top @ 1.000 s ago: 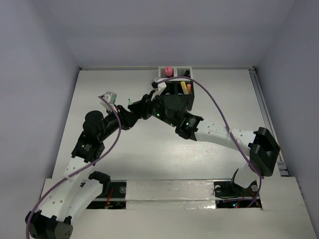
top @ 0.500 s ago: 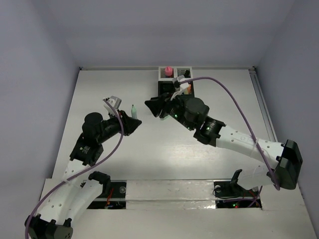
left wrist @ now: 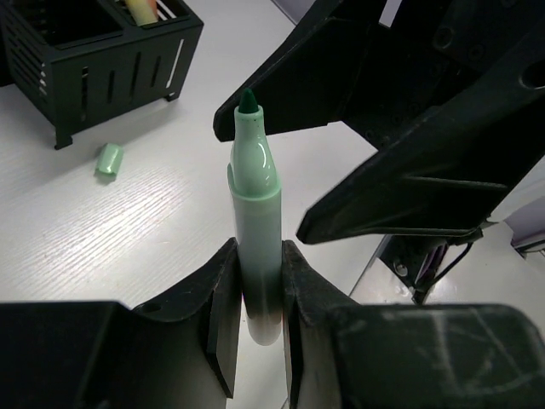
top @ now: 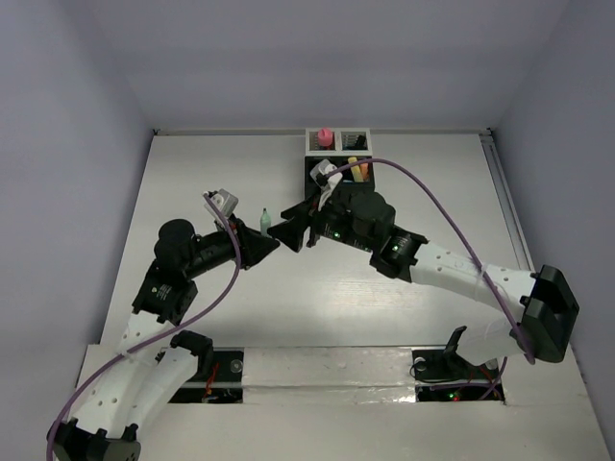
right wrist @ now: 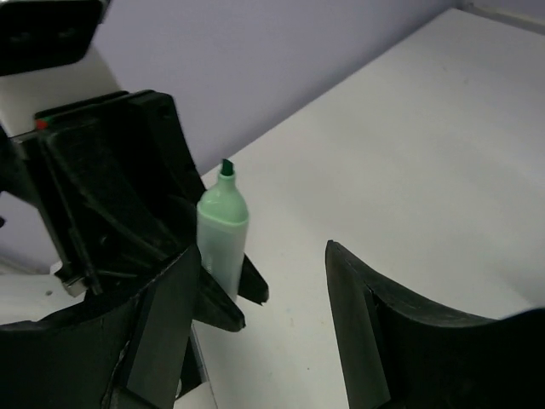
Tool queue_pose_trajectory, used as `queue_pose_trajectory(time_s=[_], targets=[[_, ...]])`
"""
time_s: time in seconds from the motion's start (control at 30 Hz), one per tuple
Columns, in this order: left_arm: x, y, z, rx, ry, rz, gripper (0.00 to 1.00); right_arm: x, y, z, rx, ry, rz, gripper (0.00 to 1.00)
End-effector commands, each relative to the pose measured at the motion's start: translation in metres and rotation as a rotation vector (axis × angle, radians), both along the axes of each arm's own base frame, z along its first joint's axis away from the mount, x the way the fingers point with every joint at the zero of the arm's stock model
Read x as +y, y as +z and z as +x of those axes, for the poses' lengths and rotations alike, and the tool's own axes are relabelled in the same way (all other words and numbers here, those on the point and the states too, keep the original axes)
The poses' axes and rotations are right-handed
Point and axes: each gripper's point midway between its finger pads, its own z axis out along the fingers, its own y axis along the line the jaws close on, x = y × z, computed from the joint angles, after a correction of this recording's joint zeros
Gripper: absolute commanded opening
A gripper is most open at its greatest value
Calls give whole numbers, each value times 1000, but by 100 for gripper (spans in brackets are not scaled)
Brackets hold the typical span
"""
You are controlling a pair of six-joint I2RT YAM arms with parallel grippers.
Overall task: Sort the stationery into containers
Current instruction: Pick up the pen from the center of the board.
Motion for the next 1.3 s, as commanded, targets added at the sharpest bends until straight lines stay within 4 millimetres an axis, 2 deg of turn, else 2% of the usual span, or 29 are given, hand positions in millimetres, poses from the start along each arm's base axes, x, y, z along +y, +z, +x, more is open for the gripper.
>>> queue_pose_trajectory(time_s=[0.0, 0.23, 0.33, 0.43, 0.47, 0.53, 0.57, 0.6, 0.67, 0.7, 0.73, 0.77, 1.0, 1.1, 1.13, 1.17, 1.27], targets=[[-9, 19, -12, -82, -92, -52, 0, 2, 52, -29, -156, 162, 116, 66], [-18, 29, -31, -105, -210, -99, 0, 12, 53, -39, -144, 261, 133, 67], [-21, 29, -39, -97, -255, -115, 0, 15, 60, -46, -147, 305, 170, 63], [-22, 31, -41, -105, -264, -121, 0, 16, 65, -52, -143, 338, 206, 46], [-22, 32, -42, -106, -264, -121, 0, 16, 68, -53, -139, 342, 218, 33], [-21, 32, -42, -109, -263, -122, 0, 16, 67, -53, -134, 346, 218, 23], [-21, 32, -42, -108, -261, -122, 0, 16, 66, -52, -128, 342, 218, 14], [-21, 33, -42, -108, -260, -122, 0, 16, 64, -50, -125, 328, 217, 9], [-20, 32, -41, -108, -251, -120, 14, 11, 69, -47, -132, 290, 228, 0], [-20, 32, -41, -108, -251, -120, 14, 10, 69, -44, -132, 276, 227, 0], [-20, 32, -41, -109, -248, -120, 20, 9, 68, -44, -131, 266, 226, 0], [-20, 32, -41, -112, -246, -121, 22, 4, 71, -40, -136, 250, 230, 0], [-19, 34, -41, -118, -240, -121, 25, -5, 67, -24, -101, 222, 218, 0], [-19, 34, -40, -118, -239, -120, 26, -3, 66, -29, -92, 251, 222, 0], [-19, 34, -39, -122, -235, -119, 25, -3, 66, -30, -89, 259, 222, 0], [-19, 35, -39, -128, -233, -119, 18, -2, 65, -30, -88, 262, 222, 0], [-18, 39, -38, -139, -221, -124, 10, 1, 63, -31, -77, 279, 226, 0]])
